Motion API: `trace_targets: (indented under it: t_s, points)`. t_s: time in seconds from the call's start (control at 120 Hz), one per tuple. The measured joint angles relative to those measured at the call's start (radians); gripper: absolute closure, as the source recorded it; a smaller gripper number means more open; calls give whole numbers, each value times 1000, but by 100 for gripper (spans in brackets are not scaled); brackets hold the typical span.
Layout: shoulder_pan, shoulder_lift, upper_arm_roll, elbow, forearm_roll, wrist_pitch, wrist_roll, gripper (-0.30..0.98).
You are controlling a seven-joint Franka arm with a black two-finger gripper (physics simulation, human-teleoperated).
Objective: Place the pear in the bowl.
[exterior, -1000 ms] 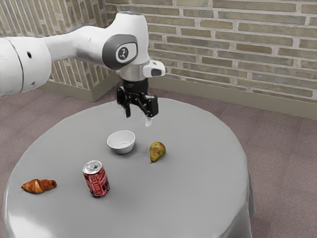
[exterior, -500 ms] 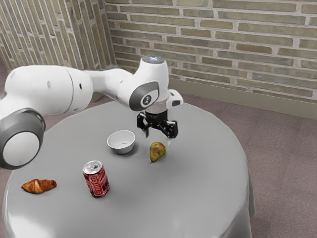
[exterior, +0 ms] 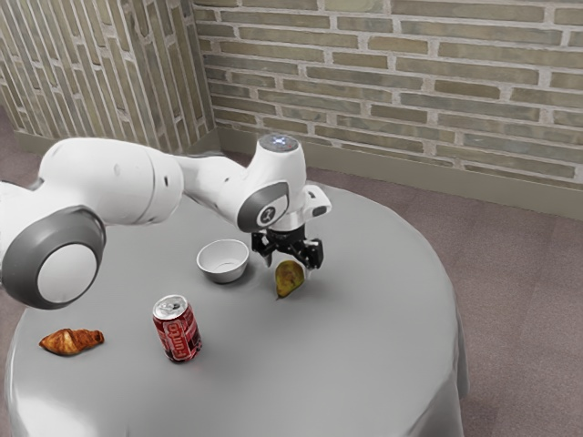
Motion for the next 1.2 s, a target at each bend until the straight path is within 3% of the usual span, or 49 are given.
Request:
trace_targets:
  t_s: [0.217,0.517,0.933,1.2]
  points:
    - [14,28,-12,2,-11,18,-9,5]
    - [22,40,-12,0,-34,25,-18,25]
    - [23,0,-11,-12,-35,23,-27,29]
    - [203,-167,-9,-154,-33,20,-30,30]
